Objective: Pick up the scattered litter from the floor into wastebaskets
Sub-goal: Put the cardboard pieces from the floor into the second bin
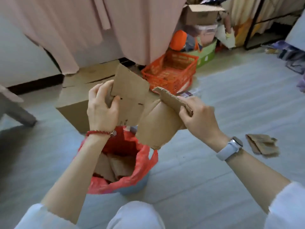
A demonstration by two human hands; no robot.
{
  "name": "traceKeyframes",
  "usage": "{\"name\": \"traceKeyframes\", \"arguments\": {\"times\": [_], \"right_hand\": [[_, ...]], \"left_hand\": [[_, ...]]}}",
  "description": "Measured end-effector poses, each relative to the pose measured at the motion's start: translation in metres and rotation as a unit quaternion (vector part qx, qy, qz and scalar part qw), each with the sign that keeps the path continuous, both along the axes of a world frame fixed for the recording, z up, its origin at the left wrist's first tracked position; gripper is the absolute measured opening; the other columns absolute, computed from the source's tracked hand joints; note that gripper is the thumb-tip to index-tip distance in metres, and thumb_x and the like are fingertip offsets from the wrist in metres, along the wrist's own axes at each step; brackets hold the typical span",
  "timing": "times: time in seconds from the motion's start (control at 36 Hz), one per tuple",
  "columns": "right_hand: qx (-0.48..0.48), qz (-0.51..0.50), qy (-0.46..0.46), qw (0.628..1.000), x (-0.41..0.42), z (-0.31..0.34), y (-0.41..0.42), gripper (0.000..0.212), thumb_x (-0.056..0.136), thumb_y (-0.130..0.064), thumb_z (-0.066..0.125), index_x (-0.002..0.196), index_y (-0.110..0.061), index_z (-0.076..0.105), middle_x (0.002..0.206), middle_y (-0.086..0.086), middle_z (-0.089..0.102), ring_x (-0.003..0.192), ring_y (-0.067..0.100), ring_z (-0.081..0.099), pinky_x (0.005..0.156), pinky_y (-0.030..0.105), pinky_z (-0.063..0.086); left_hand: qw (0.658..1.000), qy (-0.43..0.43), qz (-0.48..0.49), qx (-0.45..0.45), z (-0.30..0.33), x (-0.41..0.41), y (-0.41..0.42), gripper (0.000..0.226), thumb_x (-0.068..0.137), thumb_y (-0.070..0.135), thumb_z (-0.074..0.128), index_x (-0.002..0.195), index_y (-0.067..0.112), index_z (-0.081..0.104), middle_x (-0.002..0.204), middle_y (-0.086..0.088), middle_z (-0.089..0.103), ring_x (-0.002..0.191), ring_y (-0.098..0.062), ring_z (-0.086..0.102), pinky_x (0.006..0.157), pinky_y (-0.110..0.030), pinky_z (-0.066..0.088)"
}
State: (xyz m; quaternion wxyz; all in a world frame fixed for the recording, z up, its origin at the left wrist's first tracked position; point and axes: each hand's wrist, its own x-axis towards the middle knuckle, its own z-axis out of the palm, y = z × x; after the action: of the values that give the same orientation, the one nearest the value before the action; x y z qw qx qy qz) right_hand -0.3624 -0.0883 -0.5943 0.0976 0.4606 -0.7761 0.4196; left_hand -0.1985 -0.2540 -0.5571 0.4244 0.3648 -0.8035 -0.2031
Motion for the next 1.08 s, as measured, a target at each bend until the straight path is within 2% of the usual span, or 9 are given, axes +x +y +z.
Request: {"name": "traceKeyframes", "arguments": {"times": [0.17, 0.28, 0.47, 0.61, 0.67, 0.75, 0.83, 0.92, 1.08], "right_hand": [[0.065, 0.110, 0.041, 0.991, 0.066, -0.005, -0.088, 0.035, 0.084, -0.023, 0.043, 0.112, -0.018, 0.065, 0.094, 0.003, 0.065, 0.085, 0.026, 0.063, 0.063, 0.038, 0.053], [0.180, 0.150, 0.048, 0.971, 0.099, -0.029, -0.122, 0.036, 0.093, -0.025, 0.044, 0.128, -0.021, 0.052, 0.110, 0.005, 0.061, 0.101, 0.030, 0.058, 0.078, 0.040, 0.050], [0.406, 0.215, 0.064, 0.886, 0.113, -0.090, -0.142, 0.032, 0.095, -0.027, 0.038, 0.124, -0.018, 0.050, 0.120, 0.005, 0.057, 0.114, 0.026, 0.053, 0.081, 0.039, 0.048], [0.377, 0.142, 0.079, 0.912, 0.082, -0.107, -0.143, 0.034, 0.093, -0.026, 0.041, 0.123, -0.020, 0.055, 0.126, 0.001, 0.055, 0.122, 0.023, 0.045, 0.095, 0.036, 0.039], [0.408, 0.102, 0.099, 0.902, 0.071, -0.113, -0.141, 0.047, 0.090, -0.027, 0.047, 0.136, -0.018, 0.040, 0.139, 0.005, 0.041, 0.130, 0.027, 0.034, 0.105, 0.039, 0.032], [0.469, 0.066, -0.055, 0.879, 0.063, -0.123, -0.139, 0.068, 0.090, -0.026, 0.051, 0.145, -0.014, 0.013, 0.141, 0.014, 0.033, 0.123, 0.038, 0.041, 0.096, 0.044, 0.042], [0.409, 0.024, -0.192, 0.892, 0.064, -0.134, -0.145, 0.047, 0.092, -0.016, 0.045, 0.135, -0.007, 0.028, 0.124, 0.022, 0.054, 0.111, 0.041, 0.052, 0.085, 0.040, 0.042], [0.359, -0.025, -0.174, 0.917, 0.068, -0.140, -0.159, 0.028, 0.094, -0.014, 0.039, 0.119, -0.002, 0.040, 0.112, 0.024, 0.060, 0.103, 0.042, 0.055, 0.077, 0.039, 0.041], [0.325, -0.073, -0.233, 0.913, 0.074, -0.145, -0.207, 0.037, 0.096, -0.034, 0.026, 0.112, -0.005, 0.041, 0.107, 0.027, 0.061, 0.102, 0.046, 0.056, 0.090, 0.053, 0.042]], "left_hand": [[0.994, -0.104, 0.031, 0.027, -0.031, 0.078, -0.040, 0.069, 0.083, 0.010, 0.060, 0.141, 0.029, 0.028, 0.117, -0.005, 0.053, 0.101, -0.019, 0.051, 0.081, -0.029, 0.038], [0.968, -0.229, 0.039, 0.090, -0.066, 0.093, -0.046, 0.069, 0.084, 0.022, 0.057, 0.142, 0.032, 0.022, 0.124, -0.002, 0.053, 0.107, -0.027, 0.055, 0.084, -0.038, 0.046], [0.874, -0.427, -0.091, 0.213, -0.132, 0.092, -0.064, 0.081, 0.085, 0.054, 0.049, 0.147, 0.021, 0.009, 0.155, -0.003, 0.016, 0.142, -0.023, 0.015, 0.113, -0.046, 0.024], [0.859, -0.463, -0.130, 0.175, -0.145, 0.080, -0.072, 0.075, 0.088, 0.060, 0.036, 0.148, 0.023, 0.009, 0.157, 0.003, 0.001, 0.144, -0.021, 0.000, 0.116, -0.045, 0.014], [0.843, -0.475, -0.163, 0.193, -0.152, 0.071, -0.069, 0.078, 0.090, 0.061, 0.031, 0.148, 0.022, -0.003, 0.157, 0.004, -0.009, 0.144, -0.022, -0.003, 0.116, -0.045, 0.012], [0.829, -0.471, -0.207, 0.221, -0.168, 0.057, -0.057, 0.087, 0.088, 0.061, 0.036, 0.146, 0.020, -0.014, 0.156, 0.003, -0.014, 0.145, -0.023, -0.001, 0.116, -0.042, 0.011], [0.823, -0.471, -0.221, 0.226, -0.183, 0.043, -0.051, 0.089, 0.088, 0.059, 0.039, 0.146, 0.016, -0.014, 0.156, 0.001, -0.013, 0.144, -0.026, -0.001, 0.115, -0.037, 0.014], [0.827, -0.487, -0.211, 0.183, -0.190, 0.033, -0.062, 0.087, 0.089, 0.058, 0.038, 0.146, 0.013, -0.011, 0.157, -0.001, -0.010, 0.144, -0.026, 0.000, 0.115, -0.037, 0.017], [0.818, -0.533, -0.204, 0.071, -0.195, 0.041, -0.113, 0.069, 0.095, 0.050, 0.028, 0.147, 0.019, -0.006, 0.157, 0.007, -0.007, 0.144, -0.020, 0.006, 0.111, -0.040, 0.027]]}}
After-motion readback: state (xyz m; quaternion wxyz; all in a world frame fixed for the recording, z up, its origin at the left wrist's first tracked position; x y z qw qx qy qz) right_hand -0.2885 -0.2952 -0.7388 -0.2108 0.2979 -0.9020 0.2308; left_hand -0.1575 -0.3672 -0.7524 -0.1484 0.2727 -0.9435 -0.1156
